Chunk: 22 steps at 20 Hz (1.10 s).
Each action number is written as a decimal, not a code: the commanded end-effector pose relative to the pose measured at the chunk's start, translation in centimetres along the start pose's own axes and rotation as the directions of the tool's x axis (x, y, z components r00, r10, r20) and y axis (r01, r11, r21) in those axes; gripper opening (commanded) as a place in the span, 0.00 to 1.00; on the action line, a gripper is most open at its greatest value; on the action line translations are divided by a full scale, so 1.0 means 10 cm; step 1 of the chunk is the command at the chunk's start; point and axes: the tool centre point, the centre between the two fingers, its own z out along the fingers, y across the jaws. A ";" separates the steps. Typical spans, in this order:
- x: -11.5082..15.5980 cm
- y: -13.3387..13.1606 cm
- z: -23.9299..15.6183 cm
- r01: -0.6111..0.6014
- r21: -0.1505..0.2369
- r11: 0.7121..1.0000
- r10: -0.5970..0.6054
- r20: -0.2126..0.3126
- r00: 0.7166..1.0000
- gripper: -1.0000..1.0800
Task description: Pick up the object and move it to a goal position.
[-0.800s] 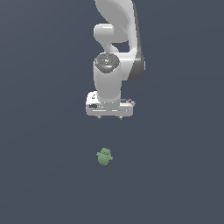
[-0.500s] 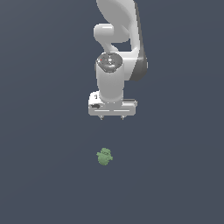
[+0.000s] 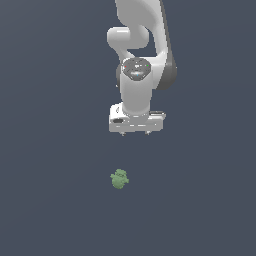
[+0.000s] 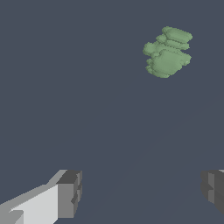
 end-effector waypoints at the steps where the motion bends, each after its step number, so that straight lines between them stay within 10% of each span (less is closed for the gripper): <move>1: 0.02 0.02 0.01 -0.013 0.000 1.000 0.013 0.000 1.000 0.96; 13: 0.34 0.15 0.10 -0.203 0.007 0.979 0.203 -0.009 0.979 0.96; 22: 0.76 0.36 0.28 -0.452 0.012 0.892 0.453 -0.022 0.891 0.96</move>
